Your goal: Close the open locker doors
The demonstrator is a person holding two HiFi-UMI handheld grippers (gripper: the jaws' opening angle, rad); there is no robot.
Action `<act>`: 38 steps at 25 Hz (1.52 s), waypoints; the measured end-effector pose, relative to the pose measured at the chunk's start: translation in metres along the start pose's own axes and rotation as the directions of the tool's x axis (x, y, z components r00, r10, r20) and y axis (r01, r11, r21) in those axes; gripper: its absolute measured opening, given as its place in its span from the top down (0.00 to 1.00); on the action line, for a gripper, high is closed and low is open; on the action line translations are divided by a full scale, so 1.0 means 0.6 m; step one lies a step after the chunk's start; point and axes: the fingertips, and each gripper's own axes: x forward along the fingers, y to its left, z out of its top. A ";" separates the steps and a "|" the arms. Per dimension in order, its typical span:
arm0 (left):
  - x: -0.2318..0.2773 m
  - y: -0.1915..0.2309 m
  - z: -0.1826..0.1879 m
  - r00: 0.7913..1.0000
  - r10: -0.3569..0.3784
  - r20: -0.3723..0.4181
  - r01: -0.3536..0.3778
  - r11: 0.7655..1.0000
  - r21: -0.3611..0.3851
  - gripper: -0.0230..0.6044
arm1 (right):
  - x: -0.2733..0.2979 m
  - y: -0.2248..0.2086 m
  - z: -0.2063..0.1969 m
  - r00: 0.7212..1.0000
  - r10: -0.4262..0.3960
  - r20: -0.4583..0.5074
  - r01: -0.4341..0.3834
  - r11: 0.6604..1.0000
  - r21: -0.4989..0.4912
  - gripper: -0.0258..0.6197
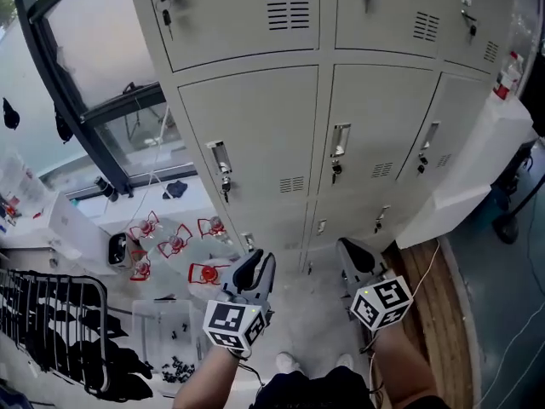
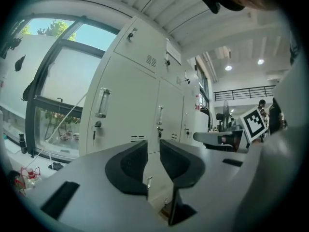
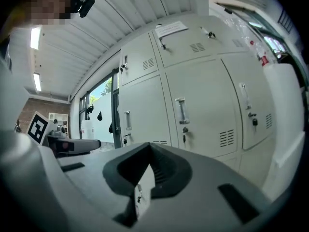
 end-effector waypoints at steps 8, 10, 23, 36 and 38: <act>-0.007 -0.168 0.017 0.997 -0.076 0.012 0.076 0.997 0.017 0.90 | -0.165 -0.081 0.069 0.994 -0.072 0.081 0.074 0.997 -0.018 0.96; -0.015 -0.221 0.012 0.997 -0.076 0.009 0.075 0.997 0.023 0.93 | -0.218 -0.098 0.068 0.993 -0.076 0.087 0.078 0.997 -0.021 0.96; -0.143 -0.574 -0.010 0.999 0.019 0.047 -0.022 0.998 0.058 0.96 | -0.574 -0.176 0.063 0.995 0.000 0.102 0.001 1.000 -0.010 0.96; -0.321 -0.620 -0.004 0.988 0.142 0.058 -0.146 0.987 0.070 0.96 | -0.663 -0.059 0.070 0.984 0.121 0.128 -0.121 0.993 -0.003 0.96; -0.353 -0.603 -0.001 0.985 0.159 0.061 -0.163 0.985 0.064 0.96 | -0.662 -0.029 0.070 0.983 0.126 0.130 -0.128 0.992 0.002 0.96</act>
